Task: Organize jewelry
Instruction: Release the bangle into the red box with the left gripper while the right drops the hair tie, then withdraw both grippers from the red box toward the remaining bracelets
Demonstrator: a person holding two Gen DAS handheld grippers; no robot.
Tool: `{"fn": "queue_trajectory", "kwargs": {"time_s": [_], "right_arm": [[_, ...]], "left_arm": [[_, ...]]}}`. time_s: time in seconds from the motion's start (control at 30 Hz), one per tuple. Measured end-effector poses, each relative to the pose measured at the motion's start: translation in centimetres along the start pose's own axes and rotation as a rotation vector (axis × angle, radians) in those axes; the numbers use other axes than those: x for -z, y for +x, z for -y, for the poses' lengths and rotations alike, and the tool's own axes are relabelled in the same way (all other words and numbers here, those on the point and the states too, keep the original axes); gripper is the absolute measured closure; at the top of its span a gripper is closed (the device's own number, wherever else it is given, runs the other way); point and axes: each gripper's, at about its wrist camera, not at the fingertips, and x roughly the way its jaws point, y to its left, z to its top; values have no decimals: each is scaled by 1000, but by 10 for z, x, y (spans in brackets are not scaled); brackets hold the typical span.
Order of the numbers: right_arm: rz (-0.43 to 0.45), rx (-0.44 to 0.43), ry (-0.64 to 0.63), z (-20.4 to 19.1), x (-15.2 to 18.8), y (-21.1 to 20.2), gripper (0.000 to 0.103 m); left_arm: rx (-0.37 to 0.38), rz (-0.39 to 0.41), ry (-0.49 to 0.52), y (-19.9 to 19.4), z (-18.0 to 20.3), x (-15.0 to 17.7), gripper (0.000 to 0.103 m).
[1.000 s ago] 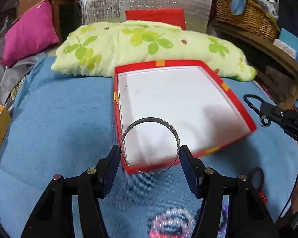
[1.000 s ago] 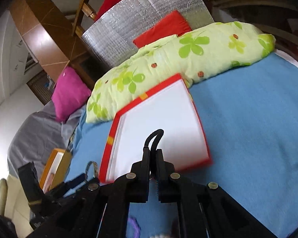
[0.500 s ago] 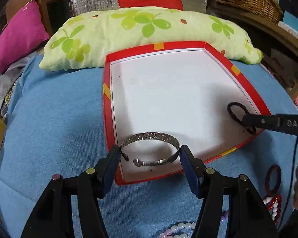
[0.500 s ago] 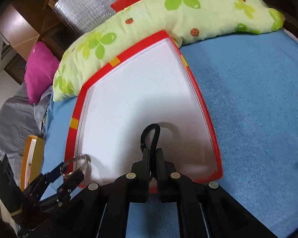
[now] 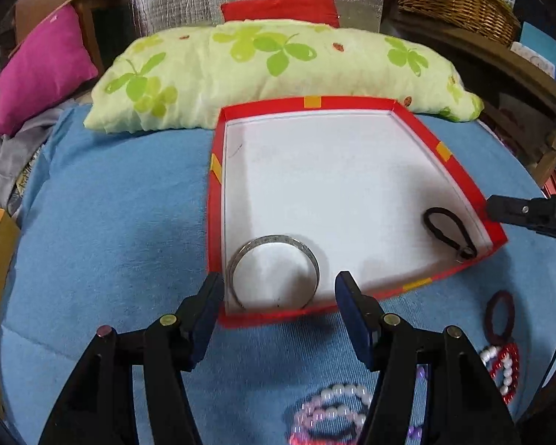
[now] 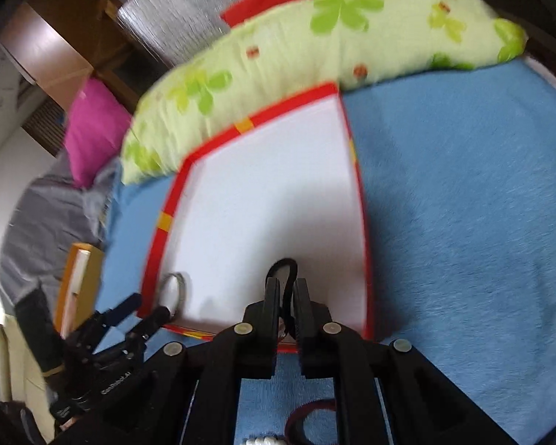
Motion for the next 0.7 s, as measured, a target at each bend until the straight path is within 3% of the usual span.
{"fn": "queue_trajectory", "kwargs": {"time_s": [0.1, 0.47, 0.7], "right_arm": [[-4, 2, -6, 5, 9, -13, 82], [-85, 36, -17, 25, 75, -56, 82], [-144, 47, -28, 23, 117, -61, 82]], "left_arm": [[-4, -3, 26, -16, -2, 11, 40], [-17, -25, 89, -65, -13, 64, 39], [26, -55, 83, -82, -2, 95, 39]]}}
